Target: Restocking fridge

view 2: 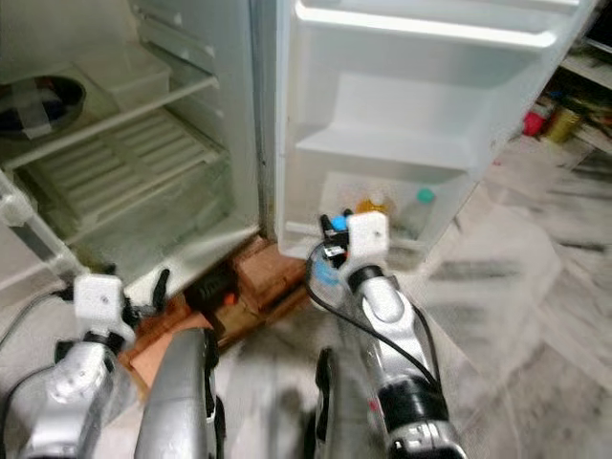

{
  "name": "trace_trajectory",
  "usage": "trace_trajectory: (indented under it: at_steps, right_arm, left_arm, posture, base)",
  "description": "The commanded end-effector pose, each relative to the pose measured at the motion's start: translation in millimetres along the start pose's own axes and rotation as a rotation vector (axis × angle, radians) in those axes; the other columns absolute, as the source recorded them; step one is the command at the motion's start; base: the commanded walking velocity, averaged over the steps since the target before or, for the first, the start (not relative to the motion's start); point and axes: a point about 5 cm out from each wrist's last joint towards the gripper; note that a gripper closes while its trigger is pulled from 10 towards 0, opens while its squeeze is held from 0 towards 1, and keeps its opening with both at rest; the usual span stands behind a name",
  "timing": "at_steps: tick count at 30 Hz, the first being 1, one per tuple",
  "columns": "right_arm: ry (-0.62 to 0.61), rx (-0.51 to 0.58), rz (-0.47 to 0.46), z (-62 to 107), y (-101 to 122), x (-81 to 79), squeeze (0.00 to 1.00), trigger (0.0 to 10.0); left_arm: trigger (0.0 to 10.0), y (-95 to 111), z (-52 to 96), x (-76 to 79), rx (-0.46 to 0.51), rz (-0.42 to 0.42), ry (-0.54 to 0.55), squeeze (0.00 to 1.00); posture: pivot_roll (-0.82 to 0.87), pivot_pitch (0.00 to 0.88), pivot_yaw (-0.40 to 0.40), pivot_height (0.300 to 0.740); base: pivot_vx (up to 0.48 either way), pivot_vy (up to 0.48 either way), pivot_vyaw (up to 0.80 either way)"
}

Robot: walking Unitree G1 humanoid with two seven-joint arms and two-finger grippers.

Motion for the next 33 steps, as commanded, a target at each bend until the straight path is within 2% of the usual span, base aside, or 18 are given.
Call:
trace_trajectory:
  at_steps: [1, 13, 33]
  right_arm:
    - [-0.017, 0.034, 0.021, -1.3, 8.6, 7.8, 0.0, 10.0]
    - [0.005, 0.049, 0.034, -4.1, 10.8, 2.6, 0.0, 10.0]
    - [0.018, 0.069, 0.058, -5.4, 14.7, 1.2, 0.0, 10.0]
  left_arm:
    - [10.0, 3.2, -1.1, 4.7, 0.013, 0.009, -0.019, 0.0]
    - [10.0, 3.8, -0.1, 4.5, 0.013, 0.01, -0.018, 0.0]
    - [10.0, 3.8, 0.2, 5.4, 0.013, 0.013, -0.028, 0.0]
  posture:
    - [0.04, 0.084, -0.076, 0.581]
    - [0.04, 0.102, -0.071, 0.581]
    - [0.04, 0.104, -0.068, 0.581]
  base:
    - [0.0, 0.0, 0.0]
    - [0.0, 0.0, 0.0]
    - [0.367, 0.0, 0.0]
Point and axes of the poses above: a point about 5 cm out from each wrist's last joint towards the gripper, its own z axis pointing back from the gripper into the wrist, its own y axis along the axis of the wrist's last joint, x = y × z, and after that the axes turned 2 degrees about -z, right-handed
